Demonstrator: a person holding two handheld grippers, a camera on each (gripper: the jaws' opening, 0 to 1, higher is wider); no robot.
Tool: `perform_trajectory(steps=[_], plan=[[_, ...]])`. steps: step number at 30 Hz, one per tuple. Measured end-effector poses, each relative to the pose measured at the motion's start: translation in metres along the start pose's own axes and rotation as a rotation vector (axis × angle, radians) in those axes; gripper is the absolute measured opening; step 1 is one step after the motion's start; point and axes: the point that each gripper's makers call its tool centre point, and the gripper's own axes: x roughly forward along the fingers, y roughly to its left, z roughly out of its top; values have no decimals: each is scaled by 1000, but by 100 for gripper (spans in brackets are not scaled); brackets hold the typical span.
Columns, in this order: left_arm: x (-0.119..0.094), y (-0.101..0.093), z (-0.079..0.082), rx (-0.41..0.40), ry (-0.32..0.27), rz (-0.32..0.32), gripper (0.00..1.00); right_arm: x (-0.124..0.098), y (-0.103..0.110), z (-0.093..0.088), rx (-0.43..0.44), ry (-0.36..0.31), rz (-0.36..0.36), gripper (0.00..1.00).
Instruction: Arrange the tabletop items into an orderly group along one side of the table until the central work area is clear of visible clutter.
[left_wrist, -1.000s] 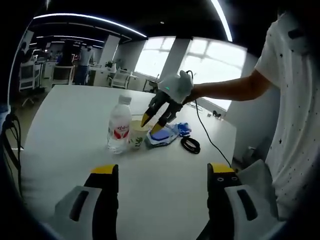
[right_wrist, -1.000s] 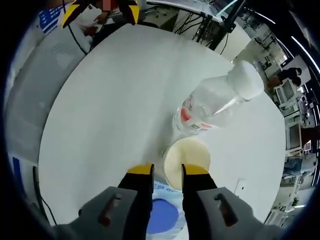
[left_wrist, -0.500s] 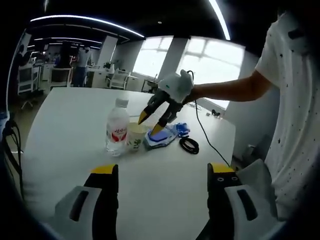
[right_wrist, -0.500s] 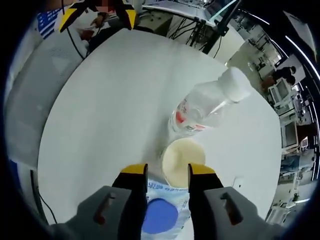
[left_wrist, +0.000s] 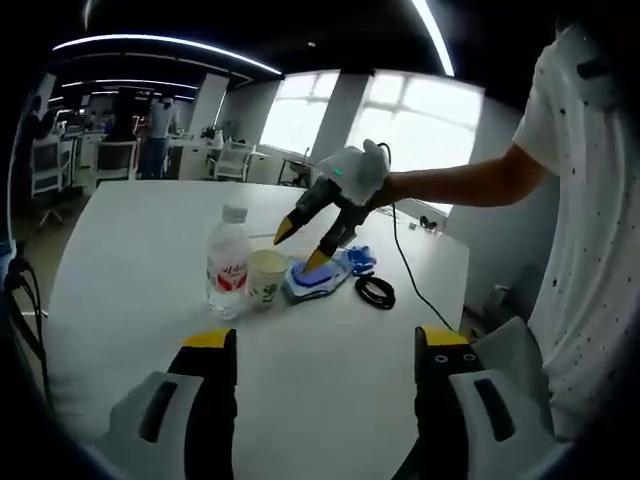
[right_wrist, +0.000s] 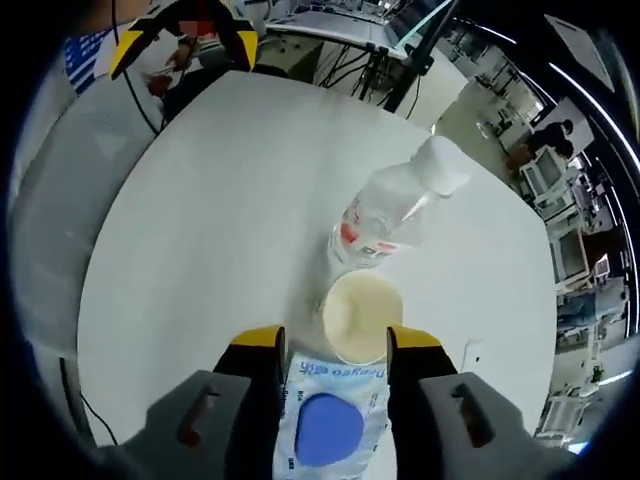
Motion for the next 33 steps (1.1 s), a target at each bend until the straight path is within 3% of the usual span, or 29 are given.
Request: perform_trajectory(steps=[14, 33], plan=[[6, -9, 10, 36, 14, -22, 74, -18, 5, -10, 89, -44, -50, 48], [11, -20, 20, 87, 44, -48, 76, -59, 25, -30, 285, -113, -142, 55]])
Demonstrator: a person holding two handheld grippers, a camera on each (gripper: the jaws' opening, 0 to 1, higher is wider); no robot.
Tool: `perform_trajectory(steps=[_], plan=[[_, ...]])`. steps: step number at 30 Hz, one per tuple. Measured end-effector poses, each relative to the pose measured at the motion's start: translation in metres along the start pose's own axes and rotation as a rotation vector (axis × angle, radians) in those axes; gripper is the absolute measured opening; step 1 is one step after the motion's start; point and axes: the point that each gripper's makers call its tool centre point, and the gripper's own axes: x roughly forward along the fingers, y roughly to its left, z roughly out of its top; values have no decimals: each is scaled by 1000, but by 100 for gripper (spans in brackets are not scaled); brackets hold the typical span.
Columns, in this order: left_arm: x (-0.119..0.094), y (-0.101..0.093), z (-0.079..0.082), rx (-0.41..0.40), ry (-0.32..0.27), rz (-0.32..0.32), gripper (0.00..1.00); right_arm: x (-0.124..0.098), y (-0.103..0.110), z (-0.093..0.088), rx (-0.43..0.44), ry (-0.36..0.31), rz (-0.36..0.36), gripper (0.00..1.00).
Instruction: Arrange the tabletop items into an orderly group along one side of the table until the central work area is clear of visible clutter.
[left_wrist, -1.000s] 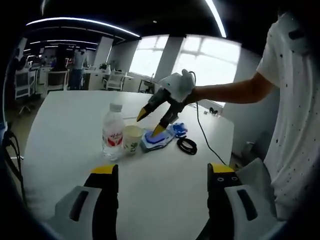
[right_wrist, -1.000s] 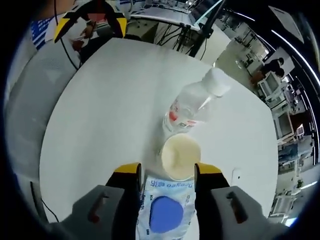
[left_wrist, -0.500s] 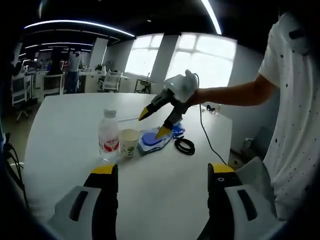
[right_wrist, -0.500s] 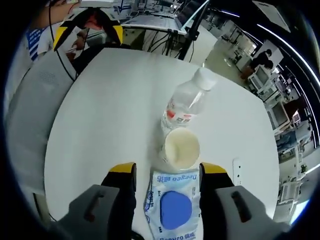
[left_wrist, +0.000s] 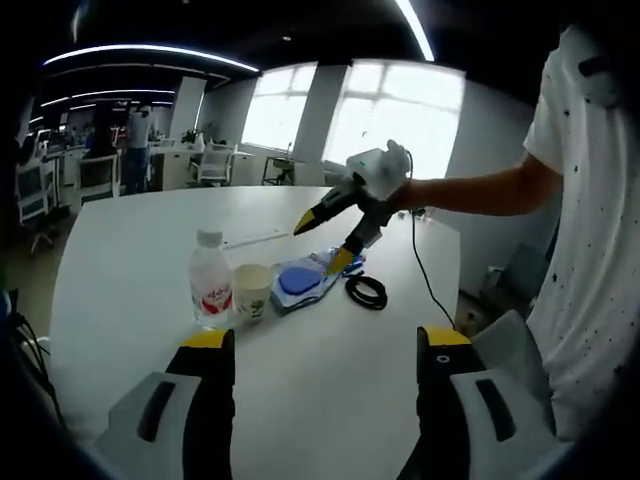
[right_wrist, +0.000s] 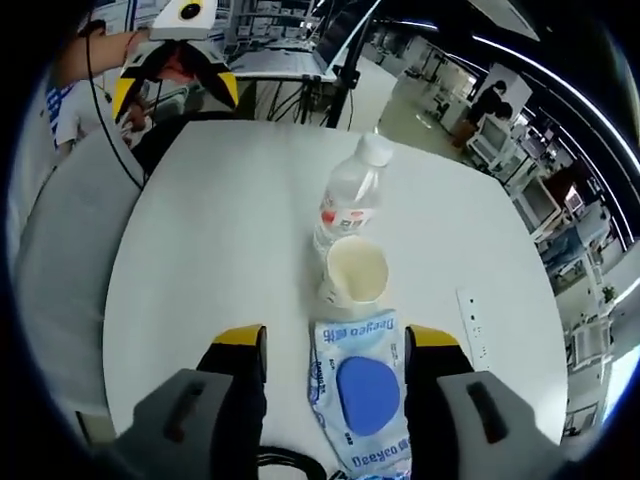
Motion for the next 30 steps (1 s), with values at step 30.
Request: perform_trajectory(steps=[30], plan=[[25, -16, 7, 63, 60, 8, 77, -104, 24, -91, 302, -51, -208, 61]])
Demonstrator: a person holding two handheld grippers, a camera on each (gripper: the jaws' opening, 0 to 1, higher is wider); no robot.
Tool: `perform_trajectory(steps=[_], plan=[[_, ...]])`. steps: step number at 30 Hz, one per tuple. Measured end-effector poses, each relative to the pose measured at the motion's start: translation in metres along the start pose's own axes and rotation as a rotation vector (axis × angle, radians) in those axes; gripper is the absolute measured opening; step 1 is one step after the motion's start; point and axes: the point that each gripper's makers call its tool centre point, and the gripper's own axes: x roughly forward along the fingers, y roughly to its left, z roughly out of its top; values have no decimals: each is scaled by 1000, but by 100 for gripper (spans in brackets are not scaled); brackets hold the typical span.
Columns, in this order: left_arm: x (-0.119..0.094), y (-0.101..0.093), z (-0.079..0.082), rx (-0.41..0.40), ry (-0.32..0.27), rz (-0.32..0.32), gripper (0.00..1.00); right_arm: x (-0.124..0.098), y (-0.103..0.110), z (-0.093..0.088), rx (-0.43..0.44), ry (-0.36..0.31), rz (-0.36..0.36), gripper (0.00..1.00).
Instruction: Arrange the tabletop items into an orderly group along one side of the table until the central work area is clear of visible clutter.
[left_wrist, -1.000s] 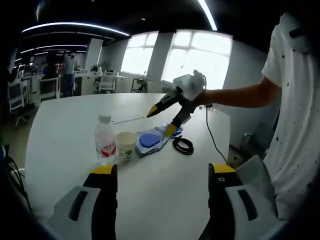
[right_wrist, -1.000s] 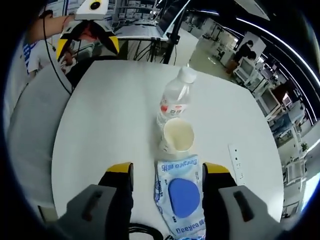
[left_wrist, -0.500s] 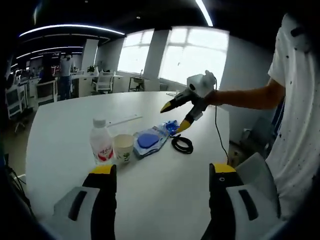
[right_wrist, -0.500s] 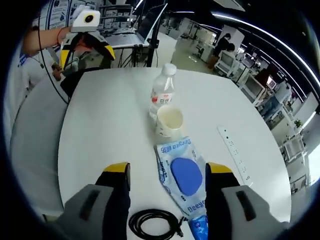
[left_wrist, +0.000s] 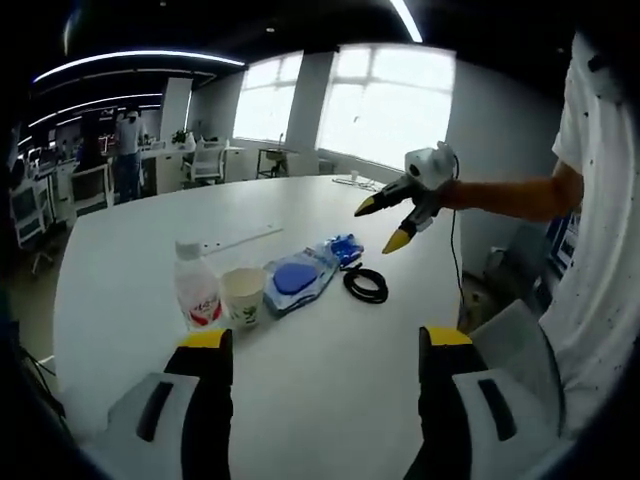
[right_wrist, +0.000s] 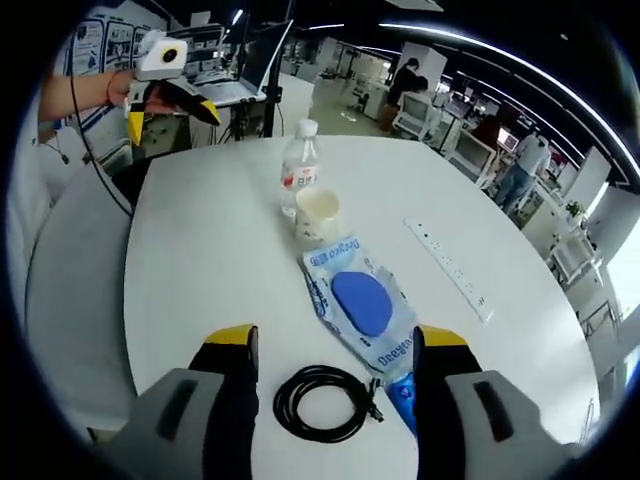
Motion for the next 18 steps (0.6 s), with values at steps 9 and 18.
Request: perform_trajectory(steps=[9, 18], plan=[[8, -6, -2, 18, 32, 10, 78, -33, -3, -31, 78, -15, -60, 62], [20, -16, -9, 28, 69, 14, 77, -60, 5, -68, 161, -24, -98, 63]])
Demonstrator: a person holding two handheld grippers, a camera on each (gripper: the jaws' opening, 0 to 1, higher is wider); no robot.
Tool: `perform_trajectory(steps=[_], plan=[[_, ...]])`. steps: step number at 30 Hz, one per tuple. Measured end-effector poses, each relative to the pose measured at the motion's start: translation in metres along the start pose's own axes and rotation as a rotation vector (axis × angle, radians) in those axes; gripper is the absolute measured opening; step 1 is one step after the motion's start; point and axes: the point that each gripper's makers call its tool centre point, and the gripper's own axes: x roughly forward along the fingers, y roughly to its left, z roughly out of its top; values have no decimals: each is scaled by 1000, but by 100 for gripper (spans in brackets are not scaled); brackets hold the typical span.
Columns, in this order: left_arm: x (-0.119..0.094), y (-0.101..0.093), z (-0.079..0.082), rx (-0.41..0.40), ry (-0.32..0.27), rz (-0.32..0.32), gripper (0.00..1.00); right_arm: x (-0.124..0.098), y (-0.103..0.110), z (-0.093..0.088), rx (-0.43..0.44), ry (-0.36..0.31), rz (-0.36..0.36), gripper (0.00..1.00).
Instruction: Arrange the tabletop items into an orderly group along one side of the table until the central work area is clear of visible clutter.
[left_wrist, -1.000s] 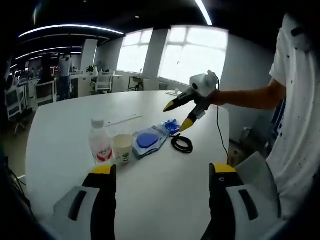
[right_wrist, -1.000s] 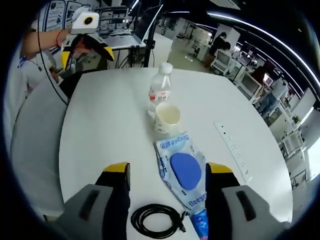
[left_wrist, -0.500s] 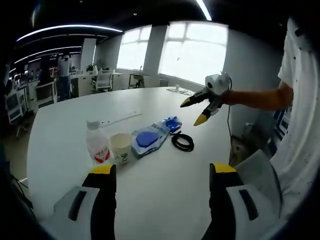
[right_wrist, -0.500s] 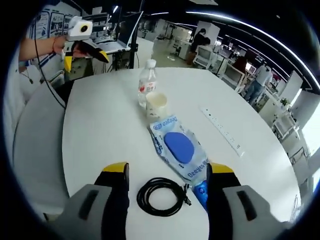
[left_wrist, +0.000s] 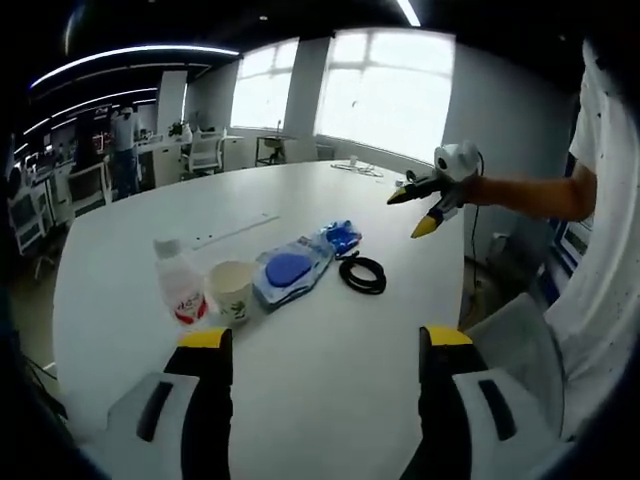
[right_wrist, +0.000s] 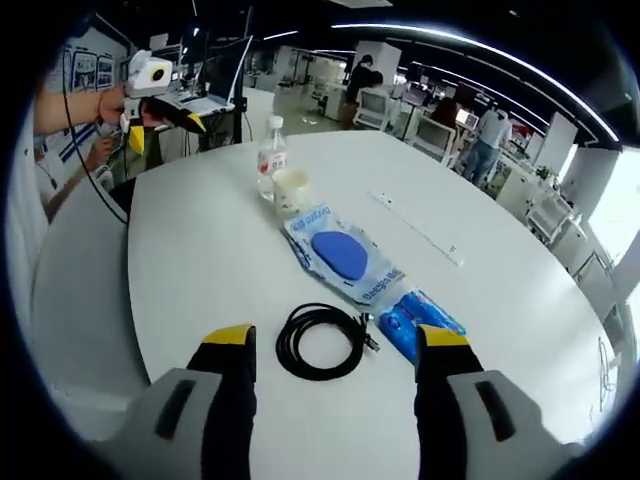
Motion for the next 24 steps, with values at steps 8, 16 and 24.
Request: perform_trajectory(steps=[8, 16, 24], plan=[[9, -8, -4, 4, 27, 9, 78, -20, 3, -28, 57, -8, -20, 66], [18, -15, -13, -9, 70, 23, 79, -32, 2, -51, 105, -8, -28, 68], [25, -19, -28, -41, 115, 38, 79, -37, 9, -77, 154, 9, -7, 74]])
